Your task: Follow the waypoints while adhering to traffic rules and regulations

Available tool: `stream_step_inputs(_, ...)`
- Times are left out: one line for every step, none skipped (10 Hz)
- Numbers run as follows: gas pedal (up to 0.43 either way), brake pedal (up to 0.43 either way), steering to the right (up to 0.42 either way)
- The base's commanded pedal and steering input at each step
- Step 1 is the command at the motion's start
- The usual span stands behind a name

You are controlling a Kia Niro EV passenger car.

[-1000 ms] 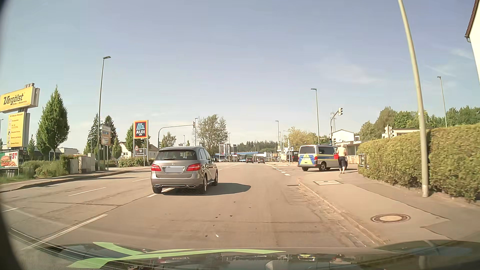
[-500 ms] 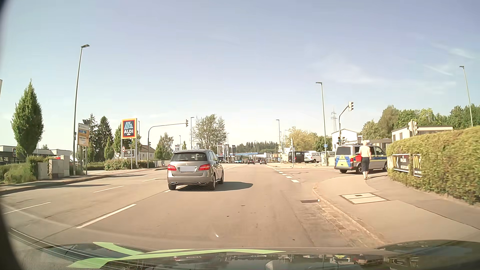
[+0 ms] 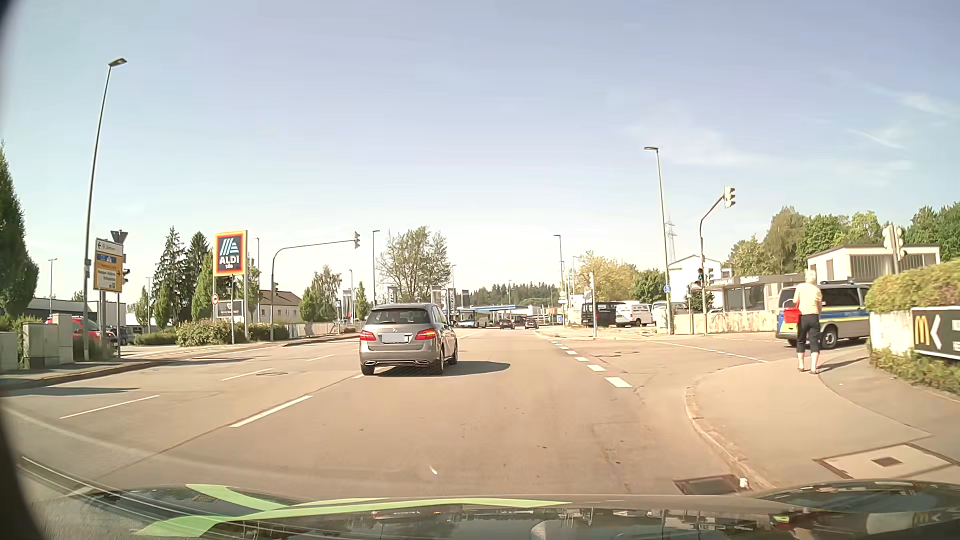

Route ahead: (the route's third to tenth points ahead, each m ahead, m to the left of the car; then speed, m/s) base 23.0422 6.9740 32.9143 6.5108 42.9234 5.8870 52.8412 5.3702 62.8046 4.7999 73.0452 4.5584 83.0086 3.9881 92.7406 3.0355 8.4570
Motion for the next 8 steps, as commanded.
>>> stream_step_inputs(0.130, 0.000, -0.004)
stream_step_inputs(0.130, 0.000, -0.004)
stream_step_inputs(0.130, 0.000, -0.004)
stream_step_inputs(0.130, 0.000, -0.004)
stream_step_inputs(0.130, 0.000, -0.004)
stream_step_inputs(0.130, 0.000, -0.004)
stream_step_inputs(0.130, 0.000, -0.004)
stream_step_inputs(0.130, 0.000, -0.004)
